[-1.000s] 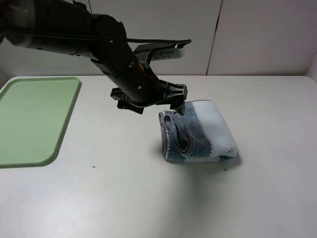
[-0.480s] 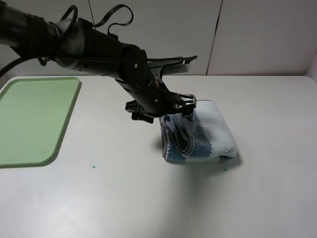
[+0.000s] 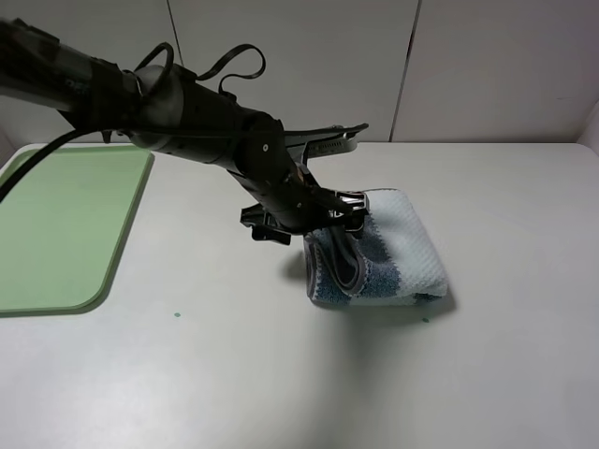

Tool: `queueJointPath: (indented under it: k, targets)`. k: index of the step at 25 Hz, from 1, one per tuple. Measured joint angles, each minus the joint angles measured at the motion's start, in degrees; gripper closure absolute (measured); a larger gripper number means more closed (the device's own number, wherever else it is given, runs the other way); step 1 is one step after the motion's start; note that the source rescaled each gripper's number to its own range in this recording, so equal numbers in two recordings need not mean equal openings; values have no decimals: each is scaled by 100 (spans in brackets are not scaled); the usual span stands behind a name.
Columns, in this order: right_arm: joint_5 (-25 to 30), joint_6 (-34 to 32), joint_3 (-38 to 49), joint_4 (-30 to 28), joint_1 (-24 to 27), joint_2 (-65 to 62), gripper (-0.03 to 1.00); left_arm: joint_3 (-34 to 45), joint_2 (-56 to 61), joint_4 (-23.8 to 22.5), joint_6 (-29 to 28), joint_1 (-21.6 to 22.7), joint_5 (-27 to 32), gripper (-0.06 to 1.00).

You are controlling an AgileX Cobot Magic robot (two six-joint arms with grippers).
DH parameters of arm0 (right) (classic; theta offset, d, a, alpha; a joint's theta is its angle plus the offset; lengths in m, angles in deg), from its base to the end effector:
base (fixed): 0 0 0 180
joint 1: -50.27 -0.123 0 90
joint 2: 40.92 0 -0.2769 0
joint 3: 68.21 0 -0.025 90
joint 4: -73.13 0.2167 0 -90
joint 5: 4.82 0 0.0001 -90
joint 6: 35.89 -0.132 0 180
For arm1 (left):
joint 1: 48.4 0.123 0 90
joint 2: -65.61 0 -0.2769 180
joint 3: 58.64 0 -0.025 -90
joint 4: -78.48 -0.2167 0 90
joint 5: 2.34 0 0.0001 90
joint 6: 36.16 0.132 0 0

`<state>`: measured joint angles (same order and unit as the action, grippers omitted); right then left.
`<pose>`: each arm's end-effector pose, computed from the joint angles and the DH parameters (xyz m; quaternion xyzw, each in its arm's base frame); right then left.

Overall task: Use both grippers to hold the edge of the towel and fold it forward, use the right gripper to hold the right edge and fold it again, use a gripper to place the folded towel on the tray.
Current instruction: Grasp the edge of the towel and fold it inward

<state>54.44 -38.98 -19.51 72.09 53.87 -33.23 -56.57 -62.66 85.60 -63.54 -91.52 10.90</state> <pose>0.0110 -0.0028 0.2436 0.0496 0.8449 -0.0114 0.5324 0.3122 -0.2975 0.1131 0.0773 0.9464 -0.2065 0.2360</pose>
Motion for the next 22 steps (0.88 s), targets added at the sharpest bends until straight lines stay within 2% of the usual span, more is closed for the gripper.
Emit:
queueJointPath:
  k: [6, 14, 22]
  targets:
    - [0, 0, 0, 13, 0, 0, -3, 0, -226, 30, -72, -5, -153, -5]
    - [0, 0, 0, 42, 0, -5, -3, -5, -479, 184, -75, -89, -702, -6]
    - [-4, 0, 0, 70, 0, -5, -3, -52, -613, 496, -75, -220, -1160, -5]
